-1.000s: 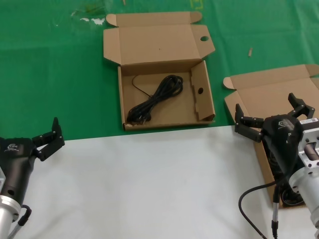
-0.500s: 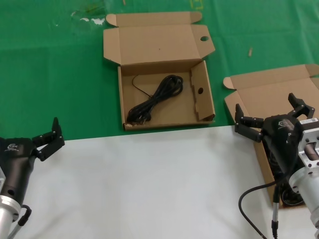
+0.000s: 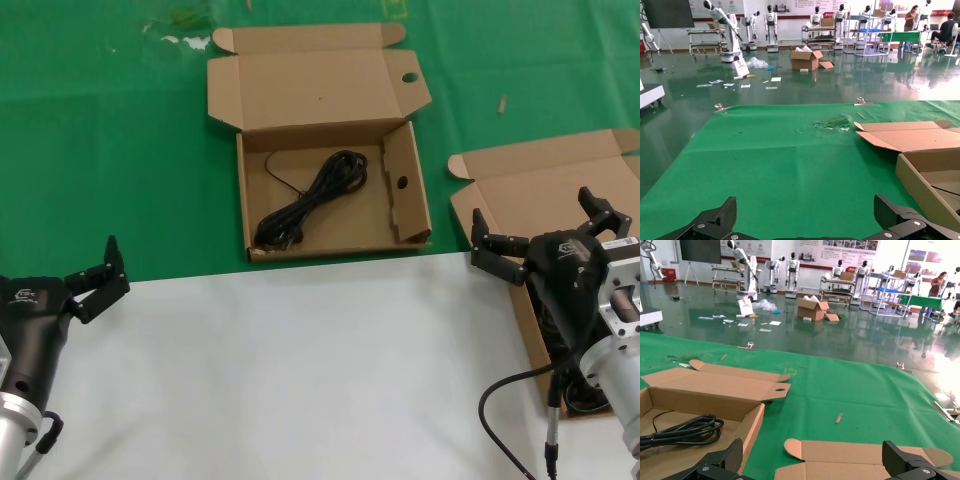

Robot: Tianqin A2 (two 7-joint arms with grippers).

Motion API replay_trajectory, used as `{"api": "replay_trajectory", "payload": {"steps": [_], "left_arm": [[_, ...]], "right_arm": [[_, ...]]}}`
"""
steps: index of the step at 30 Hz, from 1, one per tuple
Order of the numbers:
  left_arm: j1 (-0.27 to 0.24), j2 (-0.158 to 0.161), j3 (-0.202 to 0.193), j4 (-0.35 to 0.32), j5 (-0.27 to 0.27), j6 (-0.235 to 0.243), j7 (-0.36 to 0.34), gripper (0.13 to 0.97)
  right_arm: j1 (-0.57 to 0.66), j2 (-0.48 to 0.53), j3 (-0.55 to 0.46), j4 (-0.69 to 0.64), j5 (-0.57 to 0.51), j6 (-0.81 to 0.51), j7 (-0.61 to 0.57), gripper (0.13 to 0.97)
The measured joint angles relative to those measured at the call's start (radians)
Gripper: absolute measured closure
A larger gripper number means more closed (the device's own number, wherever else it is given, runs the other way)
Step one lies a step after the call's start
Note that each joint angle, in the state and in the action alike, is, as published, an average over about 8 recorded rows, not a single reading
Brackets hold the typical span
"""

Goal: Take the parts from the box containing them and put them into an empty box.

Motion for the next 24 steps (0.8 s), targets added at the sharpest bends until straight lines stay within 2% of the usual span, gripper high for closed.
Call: {"api": "replay_trajectory", "payload": {"steps": [24], "left_arm": [[0.0, 0.0, 0.0, 0.0, 0.0, 0.0, 0.0, 0.132]], "right_arm": [[0.0, 0.0, 0.0, 0.0, 0.0, 0.0, 0.0, 0.129]]}}
